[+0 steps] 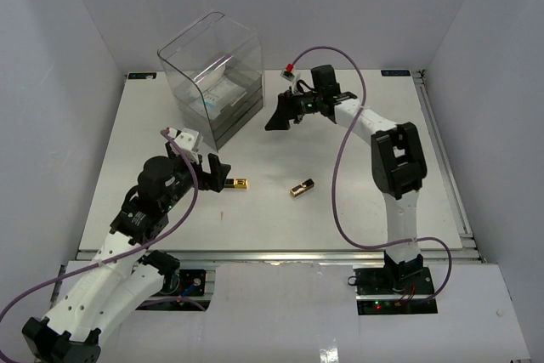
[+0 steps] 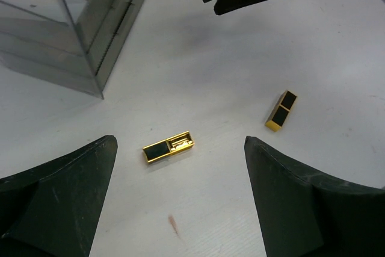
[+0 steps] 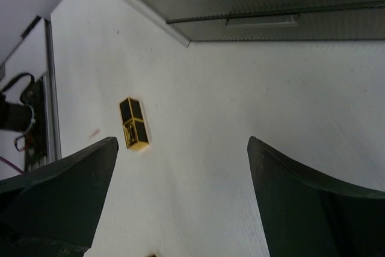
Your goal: Organize the makeup
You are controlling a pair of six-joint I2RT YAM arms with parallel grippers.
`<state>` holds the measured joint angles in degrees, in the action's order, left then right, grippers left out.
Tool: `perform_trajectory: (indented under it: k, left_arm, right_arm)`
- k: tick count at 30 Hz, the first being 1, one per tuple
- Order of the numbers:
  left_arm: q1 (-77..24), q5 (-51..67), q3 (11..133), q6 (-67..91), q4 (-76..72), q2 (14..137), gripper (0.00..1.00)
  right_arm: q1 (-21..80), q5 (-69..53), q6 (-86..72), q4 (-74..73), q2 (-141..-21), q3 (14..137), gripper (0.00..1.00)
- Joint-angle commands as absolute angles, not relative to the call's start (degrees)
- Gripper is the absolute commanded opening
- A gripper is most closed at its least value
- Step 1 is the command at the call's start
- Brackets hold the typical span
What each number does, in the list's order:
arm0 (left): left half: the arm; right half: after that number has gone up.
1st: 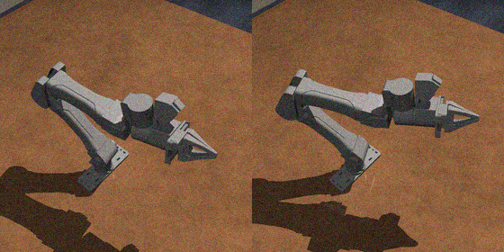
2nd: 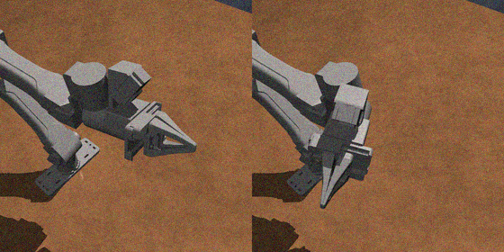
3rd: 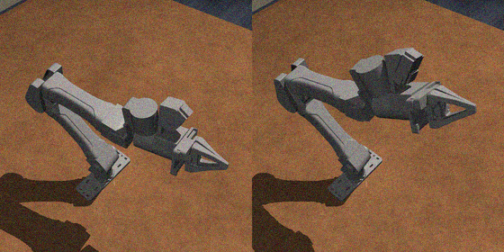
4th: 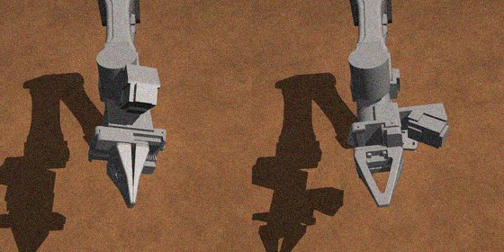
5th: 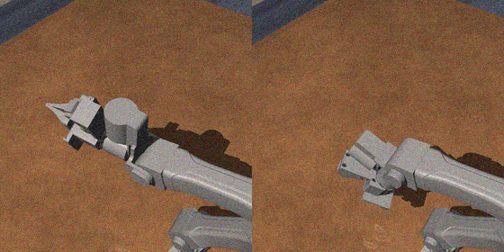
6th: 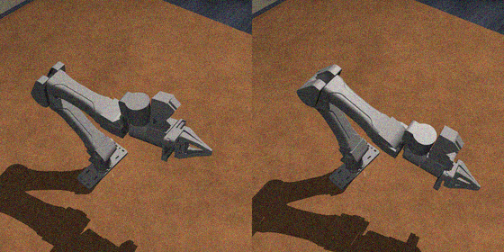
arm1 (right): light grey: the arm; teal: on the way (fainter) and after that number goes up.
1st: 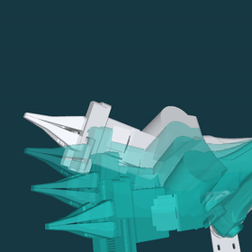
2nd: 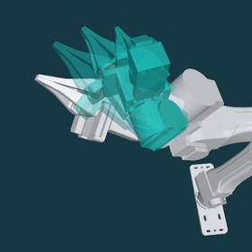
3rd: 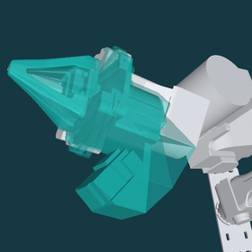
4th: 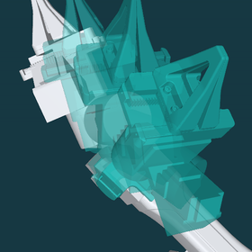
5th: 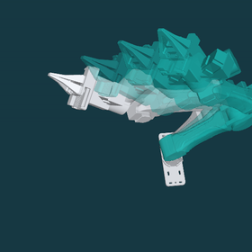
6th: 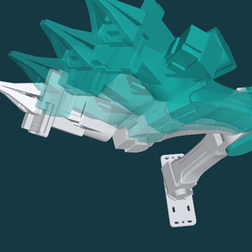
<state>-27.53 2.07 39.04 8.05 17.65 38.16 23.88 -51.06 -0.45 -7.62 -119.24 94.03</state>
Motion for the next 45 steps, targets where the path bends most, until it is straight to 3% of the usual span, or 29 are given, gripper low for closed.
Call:
perform_trajectory:
  k: [1,5,14,19,31,45]
  left_arm:
    - [-27.01,-7.23,38.64,8.91,16.05,36.21,0.98]
    - [-26.20,-8.34,38.78,8.79,16.23,37.19,0.98]
    - [-22.07,-6.98,38.82,8.70,16.00,38.14,0.98]
    - [-20.70,-6.32,38.76,8.79,15.66,38.56,0.98]
    - [-18.70,-5.35,38.84,8.79,15.64,40.24,0.98]
    - [-17.86,-4.40,38.76,8.78,15.39,39.48,0.98]
  right_arm:
    - [26.07,-52.15,-22.93,2.87,-131.01,105.99,1.00]
    - [27.64,-49.16,-34.11,12.43,-137.13,109.30,0.89]
    - [29.79,-40.12,-52.70,25.65,-145.01,110.34,0.77]
    - [30.25,-37.49,-55.34,27.37,-148.47,111.81,0.63]
    - [29.70,-40.22,-65.07,38.98,-153.44,112.75,0.42]
    - [29.00,-44.53,-66.08,43.93,-152.02,111.22,0.43]
